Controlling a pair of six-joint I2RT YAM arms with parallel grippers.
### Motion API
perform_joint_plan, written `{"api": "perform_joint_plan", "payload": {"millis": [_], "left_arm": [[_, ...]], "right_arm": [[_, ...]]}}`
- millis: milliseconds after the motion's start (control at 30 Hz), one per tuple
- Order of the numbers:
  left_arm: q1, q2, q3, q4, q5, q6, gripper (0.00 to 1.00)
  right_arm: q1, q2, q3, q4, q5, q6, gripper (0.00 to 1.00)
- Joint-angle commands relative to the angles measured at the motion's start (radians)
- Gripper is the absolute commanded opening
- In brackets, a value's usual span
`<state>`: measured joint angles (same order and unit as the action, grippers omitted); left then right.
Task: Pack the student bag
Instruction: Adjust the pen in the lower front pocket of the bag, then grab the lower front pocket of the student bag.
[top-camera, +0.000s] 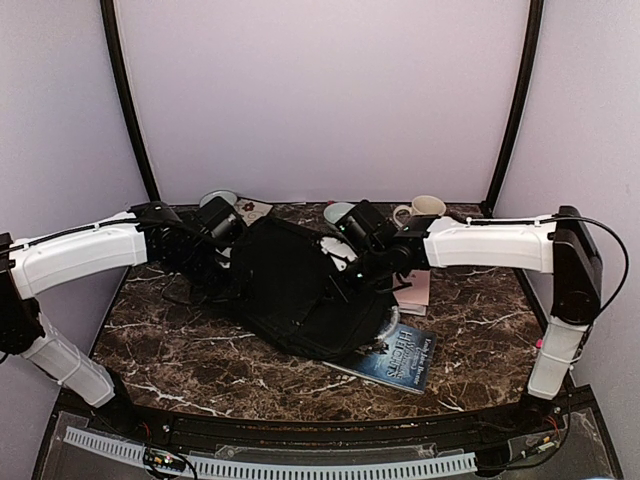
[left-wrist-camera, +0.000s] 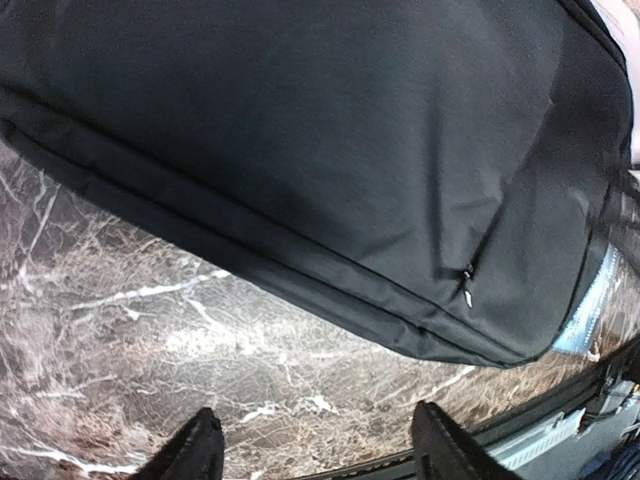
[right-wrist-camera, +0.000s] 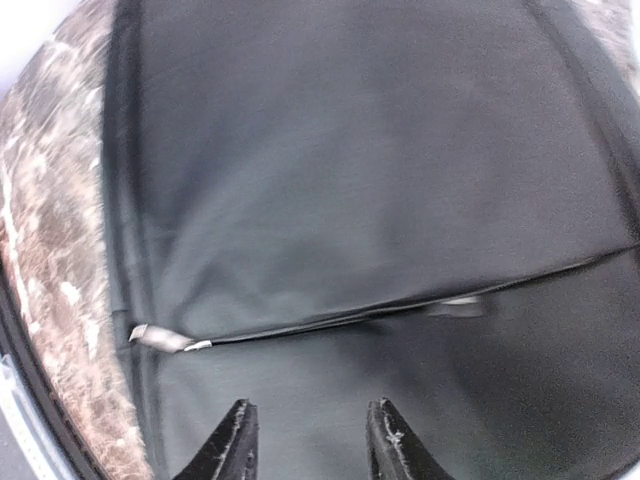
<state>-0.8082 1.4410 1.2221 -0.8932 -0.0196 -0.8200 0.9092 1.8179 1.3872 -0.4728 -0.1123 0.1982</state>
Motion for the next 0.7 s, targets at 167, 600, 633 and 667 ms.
{"api": "perform_joint_plan", "payload": {"millis": [167,600,633,667], "left_arm": [[0.015,-0.025,-0.072,-0.046,-0.019,-0.071,0.75],[0.020,-0.081,-0.105,-0.059,-0.018,-0.087,0.75],[0.020,-0.083,-0.107,-0.061,-0.018,-0.088,0.75],[0.020,-0.086,-0.108,-0.062,-0.018,-0.091,0.75]], "right_arm": [[0.139,0.019,0.060,-0.018,0.006,-0.080,0.48],[0.236,0.134,0.160,-0.031,0.131,-0.065,0.50],[0.240,0.142,0.166,-0.034,0.136,-0.066,0.50],[0.243,0.147,0.170,-0.033,0.143,-0.066,0.50]]}}
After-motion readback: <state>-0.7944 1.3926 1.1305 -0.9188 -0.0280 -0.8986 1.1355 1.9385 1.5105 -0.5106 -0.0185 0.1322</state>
